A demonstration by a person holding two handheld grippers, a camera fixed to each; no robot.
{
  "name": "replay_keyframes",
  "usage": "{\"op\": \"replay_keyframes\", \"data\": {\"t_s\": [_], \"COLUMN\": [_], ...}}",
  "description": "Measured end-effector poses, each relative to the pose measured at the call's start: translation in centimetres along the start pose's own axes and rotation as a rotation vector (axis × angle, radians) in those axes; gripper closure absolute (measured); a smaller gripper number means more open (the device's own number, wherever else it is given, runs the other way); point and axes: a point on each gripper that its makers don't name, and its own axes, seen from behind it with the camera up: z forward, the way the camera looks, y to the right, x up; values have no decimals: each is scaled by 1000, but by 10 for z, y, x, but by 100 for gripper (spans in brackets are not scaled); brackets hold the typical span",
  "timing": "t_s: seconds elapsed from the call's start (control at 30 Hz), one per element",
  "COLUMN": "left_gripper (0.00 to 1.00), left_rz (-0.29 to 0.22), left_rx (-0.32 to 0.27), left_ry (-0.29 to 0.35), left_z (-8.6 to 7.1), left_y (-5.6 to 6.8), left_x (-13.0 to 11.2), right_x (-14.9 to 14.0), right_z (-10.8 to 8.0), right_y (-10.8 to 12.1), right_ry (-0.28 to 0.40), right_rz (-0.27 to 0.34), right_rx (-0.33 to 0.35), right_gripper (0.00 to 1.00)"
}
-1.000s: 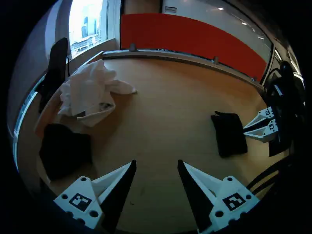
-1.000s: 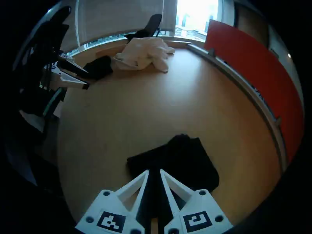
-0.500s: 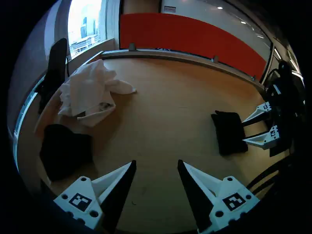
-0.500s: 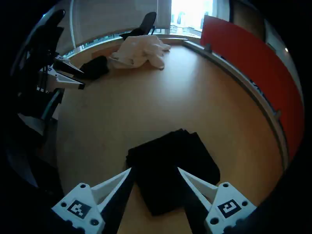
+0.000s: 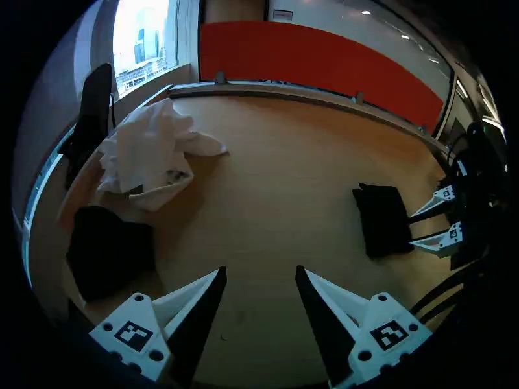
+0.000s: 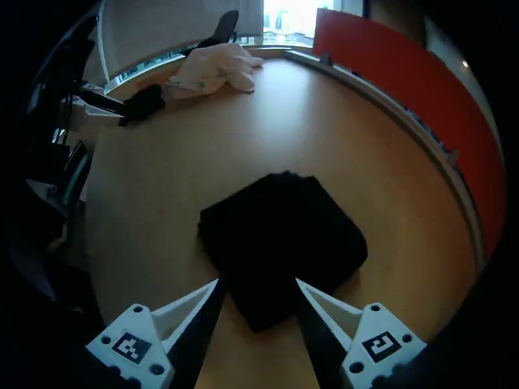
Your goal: Fold towel
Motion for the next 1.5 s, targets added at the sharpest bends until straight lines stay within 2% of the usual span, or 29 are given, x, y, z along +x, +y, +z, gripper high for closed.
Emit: {"op": "replay_keyframes", "data": {"t_s": [0.3,0.63,0.97,1.37,1.5], "left_gripper": [22,22,22,22,22], "left_rz": [8,7,11,15,16], "left_rx": [-4,-4,-6,-12,-13], "left_ry": [-2,-5,-5,-2,-1], "left_z": [1,1,0,0,0], "left_y": [3,5,7,9,9], "left_x": [1,-2,-2,-2,-2], "right_x": [-26,-50,-56,-55,-56], "right_z": [-5,4,10,11,10], "right_y": [4,1,3,4,4], "right_ry": [-24,-53,-50,-37,-35], "right_rz": [45,76,114,124,121], "right_rx": [-17,-23,-34,-45,-52], "right_gripper": [28,31,62,65,76]}}
